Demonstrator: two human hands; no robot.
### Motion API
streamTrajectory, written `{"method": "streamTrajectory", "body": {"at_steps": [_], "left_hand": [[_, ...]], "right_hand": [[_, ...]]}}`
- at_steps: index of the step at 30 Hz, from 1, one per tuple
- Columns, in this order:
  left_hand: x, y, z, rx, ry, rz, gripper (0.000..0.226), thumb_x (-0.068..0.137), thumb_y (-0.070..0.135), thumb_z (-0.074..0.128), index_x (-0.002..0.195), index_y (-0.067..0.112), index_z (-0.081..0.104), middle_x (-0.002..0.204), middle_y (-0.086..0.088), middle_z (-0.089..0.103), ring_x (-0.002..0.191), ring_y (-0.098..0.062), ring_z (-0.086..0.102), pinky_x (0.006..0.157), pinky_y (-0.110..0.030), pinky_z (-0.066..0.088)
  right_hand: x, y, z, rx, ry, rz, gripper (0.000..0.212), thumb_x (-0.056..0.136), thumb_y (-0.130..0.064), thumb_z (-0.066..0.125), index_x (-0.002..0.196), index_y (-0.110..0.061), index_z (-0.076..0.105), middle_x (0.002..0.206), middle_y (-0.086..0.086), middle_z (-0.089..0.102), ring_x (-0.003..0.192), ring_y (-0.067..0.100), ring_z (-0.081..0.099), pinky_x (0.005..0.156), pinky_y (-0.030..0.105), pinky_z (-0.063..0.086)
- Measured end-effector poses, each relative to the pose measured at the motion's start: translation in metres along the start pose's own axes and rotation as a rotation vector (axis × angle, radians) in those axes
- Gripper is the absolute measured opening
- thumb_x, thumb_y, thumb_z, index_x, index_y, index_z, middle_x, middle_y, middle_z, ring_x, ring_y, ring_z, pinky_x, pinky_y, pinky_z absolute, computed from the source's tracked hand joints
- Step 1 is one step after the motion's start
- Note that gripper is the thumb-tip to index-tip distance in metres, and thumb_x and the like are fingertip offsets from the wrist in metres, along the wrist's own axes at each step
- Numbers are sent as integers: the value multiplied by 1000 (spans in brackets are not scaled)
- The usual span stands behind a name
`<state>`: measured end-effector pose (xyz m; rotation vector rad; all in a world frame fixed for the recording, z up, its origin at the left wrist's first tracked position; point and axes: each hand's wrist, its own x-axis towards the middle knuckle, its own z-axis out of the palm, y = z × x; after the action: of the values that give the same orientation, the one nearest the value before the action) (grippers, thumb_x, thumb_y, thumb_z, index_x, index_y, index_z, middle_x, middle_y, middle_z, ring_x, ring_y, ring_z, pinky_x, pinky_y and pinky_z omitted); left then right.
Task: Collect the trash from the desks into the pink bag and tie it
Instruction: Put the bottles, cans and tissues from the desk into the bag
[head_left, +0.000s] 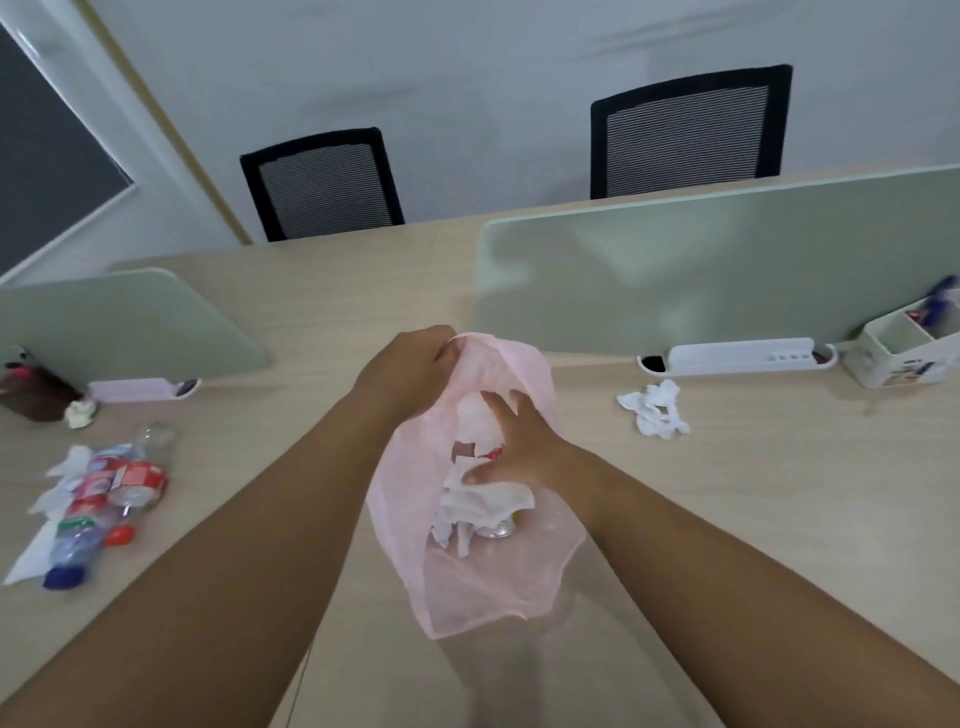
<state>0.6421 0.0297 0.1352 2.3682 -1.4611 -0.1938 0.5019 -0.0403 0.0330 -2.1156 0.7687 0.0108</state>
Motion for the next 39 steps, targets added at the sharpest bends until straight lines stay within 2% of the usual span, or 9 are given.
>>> {"method": "streamTrajectory", "body": {"at_steps": [3, 6, 9, 11, 15, 19, 27, 31, 39], "left_hand": [[3, -2, 7, -2, -16, 7, 36, 101, 32, 35, 66, 23, 38, 67, 3, 51, 64, -21, 48, 61, -35, 40], [14, 1, 22, -10, -32, 8, 35, 101, 33, 36, 68, 22, 39, 70, 1, 53, 69, -27, 50, 63, -37, 42], [28, 10, 39, 60, 19, 5, 29, 100, 34, 33, 77, 21, 46, 78, -4, 58, 75, -33, 55, 61, -36, 42], [40, 19, 52, 67, 32, 15, 29, 100, 34, 32, 82, 20, 48, 80, -5, 60, 76, -33, 55, 62, -35, 43], [60, 30, 77, 68, -5, 55, 28, 100, 31, 33, 81, 18, 48, 80, -7, 61, 74, -33, 55, 61, -35, 42], [70, 30, 97, 35, -48, 83, 26, 100, 30, 35, 79, 18, 47, 73, -4, 58, 71, -32, 55, 58, -35, 40], [79, 17, 118, -26, -148, 81, 31, 100, 32, 36, 73, 18, 45, 68, 0, 56, 70, -30, 54, 59, -35, 41], [78, 13, 105, -26, -143, 78, 34, 100, 33, 37, 68, 23, 41, 65, 4, 52, 69, -29, 53, 58, -35, 38], [34, 3, 48, 5, -23, 19, 30, 100, 31, 37, 76, 14, 45, 71, -4, 55, 72, -34, 52, 56, -34, 36]], "right_hand": [[-5, 11, 1, -55, -24, -74, 122, 64, -52, 83, 155, -35, 3, 164, 4, -6, 149, 18, 9, 105, 26, 21], [-15, 28, -19, 82, 62, -175, 83, 74, -38, 80, 146, -25, 40, 142, 0, 43, 130, 12, 38, 100, 15, 29], [-26, 52, -49, 148, 328, -128, 13, 81, -34, 73, 82, -30, 61, 74, -8, 57, 67, 11, 49, 66, 27, 41], [-25, 78, -69, 104, 524, 8, 33, 82, -40, 67, 61, -25, 46, 57, -8, 45, 59, 14, 40, 60, 31, 37], [-16, 135, -91, -154, 583, 221, 52, 77, -49, 67, 124, -31, 55, 123, 0, 52, 112, 27, 46, 81, 38, 47], [4, 183, -83, -407, 322, 445, 114, 65, -76, 62, 149, -50, -10, 162, 2, -8, 145, 42, 6, 109, 57, 30], [24, 200, -57, -496, 326, 368, 47, 101, -38, 37, 143, -18, 35, 139, 12, 40, 119, 29, 44, 93, 37, 41], [6, 178, -60, -132, 478, 291, 15, 100, -18, 42, 95, -5, 48, 93, 14, 52, 76, 30, 56, 68, 37, 44], [-49, 52, -48, -7, 479, -75, 22, 95, -16, 48, 77, -16, 34, 77, -1, 39, 66, 18, 39, 57, 34, 26]]}}
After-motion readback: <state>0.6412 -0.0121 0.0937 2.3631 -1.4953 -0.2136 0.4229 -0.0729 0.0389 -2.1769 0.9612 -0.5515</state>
